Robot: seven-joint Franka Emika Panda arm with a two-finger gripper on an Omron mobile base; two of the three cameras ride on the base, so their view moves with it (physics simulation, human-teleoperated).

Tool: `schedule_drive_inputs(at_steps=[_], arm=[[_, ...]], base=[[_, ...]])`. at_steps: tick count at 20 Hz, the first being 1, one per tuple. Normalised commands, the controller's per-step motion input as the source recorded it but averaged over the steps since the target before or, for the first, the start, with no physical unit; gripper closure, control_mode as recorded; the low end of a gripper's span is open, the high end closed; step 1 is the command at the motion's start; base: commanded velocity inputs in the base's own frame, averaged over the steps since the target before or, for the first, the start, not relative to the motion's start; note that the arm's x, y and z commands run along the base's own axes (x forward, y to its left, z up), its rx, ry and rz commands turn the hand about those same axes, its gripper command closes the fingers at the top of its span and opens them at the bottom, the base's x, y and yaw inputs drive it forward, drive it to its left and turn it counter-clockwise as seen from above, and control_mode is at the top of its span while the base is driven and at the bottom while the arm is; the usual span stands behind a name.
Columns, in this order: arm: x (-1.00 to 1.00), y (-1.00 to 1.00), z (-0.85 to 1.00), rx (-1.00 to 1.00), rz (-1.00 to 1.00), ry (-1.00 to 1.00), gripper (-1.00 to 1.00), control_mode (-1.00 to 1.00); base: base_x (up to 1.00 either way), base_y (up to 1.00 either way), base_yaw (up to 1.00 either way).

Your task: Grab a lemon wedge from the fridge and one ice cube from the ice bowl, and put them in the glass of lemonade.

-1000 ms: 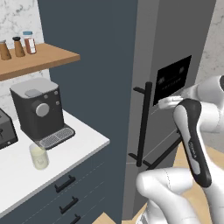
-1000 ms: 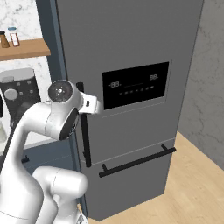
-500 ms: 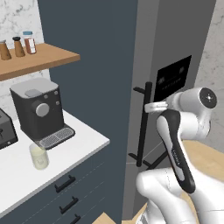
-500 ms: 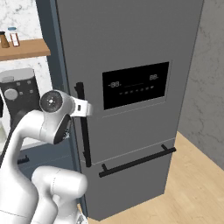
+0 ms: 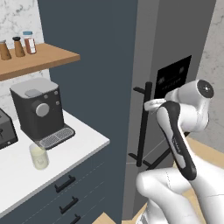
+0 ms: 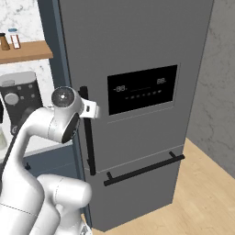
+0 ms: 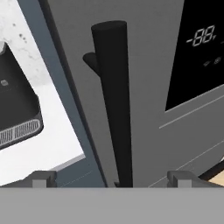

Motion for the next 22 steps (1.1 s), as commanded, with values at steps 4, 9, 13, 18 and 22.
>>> schedule_drive_inputs(at_steps=[4, 9, 13, 18, 22], arm=[[0.08, 0.0, -0.18, 0.0, 0.0, -0.03, -1.0, -1.0], [0.4, 0.0, -0.19, 0.0, 0.0, -0.03, -1.0, -1.0], [0.37, -0.02, 0.0, 0.0, 0.03, 0.04, -1.0, -1.0], [0.21, -0.06, 0.03, 0.01, 0.04, 0.09, -1.0, -1.0], [0.2, 0.0, -0.16, 0.03, 0.04, 0.0, -1.0, -1.0]], base=[[0.0, 0.0, 0.0], [0.0, 0.0, 0.0], [0.0, 0.0, 0.0], [0.0, 0.0, 0.0], [0.0, 0.0, 0.0]])
